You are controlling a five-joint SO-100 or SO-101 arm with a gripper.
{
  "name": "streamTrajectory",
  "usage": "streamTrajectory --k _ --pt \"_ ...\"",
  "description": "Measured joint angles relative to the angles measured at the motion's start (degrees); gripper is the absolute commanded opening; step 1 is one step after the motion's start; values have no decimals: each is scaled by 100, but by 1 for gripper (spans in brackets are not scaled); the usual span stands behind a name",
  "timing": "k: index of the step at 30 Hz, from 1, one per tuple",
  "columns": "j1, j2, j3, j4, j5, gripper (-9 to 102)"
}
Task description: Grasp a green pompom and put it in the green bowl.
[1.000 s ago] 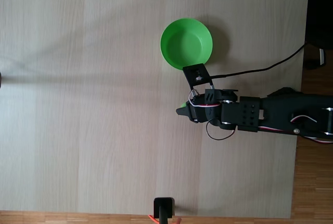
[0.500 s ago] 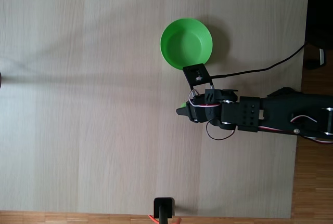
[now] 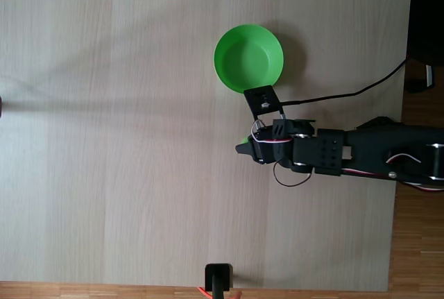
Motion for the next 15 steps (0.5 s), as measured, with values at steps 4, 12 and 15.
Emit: streamTrajectory --k 4,12,15 --pt "79 -53 0 0 -18 25" --pt "229 -79 -9 0 9 23" --pt "229 -79 -9 0 9 18"
